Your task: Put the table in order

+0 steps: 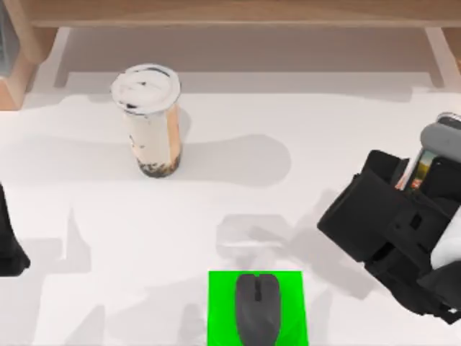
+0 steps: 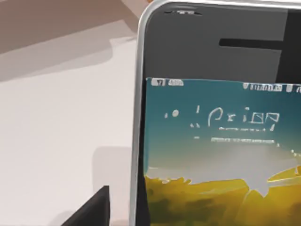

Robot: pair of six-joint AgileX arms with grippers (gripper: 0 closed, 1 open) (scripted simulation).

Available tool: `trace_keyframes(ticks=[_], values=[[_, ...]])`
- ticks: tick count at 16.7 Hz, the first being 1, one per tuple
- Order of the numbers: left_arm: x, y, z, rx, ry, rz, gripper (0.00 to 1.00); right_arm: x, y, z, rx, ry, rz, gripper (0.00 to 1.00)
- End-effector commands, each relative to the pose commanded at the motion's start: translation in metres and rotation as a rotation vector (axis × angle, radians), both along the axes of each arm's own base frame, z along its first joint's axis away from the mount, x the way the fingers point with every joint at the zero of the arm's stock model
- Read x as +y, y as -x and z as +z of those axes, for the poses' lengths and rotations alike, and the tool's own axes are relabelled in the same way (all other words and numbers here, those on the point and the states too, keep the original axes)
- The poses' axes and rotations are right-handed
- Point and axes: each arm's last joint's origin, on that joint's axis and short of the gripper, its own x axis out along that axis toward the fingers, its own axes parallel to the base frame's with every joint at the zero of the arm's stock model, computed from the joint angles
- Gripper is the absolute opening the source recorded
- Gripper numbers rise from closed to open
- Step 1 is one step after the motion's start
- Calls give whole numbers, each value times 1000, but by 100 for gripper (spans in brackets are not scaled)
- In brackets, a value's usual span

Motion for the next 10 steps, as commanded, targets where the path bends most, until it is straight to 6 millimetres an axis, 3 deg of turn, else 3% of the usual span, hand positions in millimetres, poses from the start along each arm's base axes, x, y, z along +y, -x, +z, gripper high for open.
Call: trace_keyframes(ticks=[4,10], values=[[0,0,0,0,0,0,100,-1,13,0,-2,0,-3,100],[0,0,0,0,0,0,100,-2,12,2,0,-10,-4,100]])
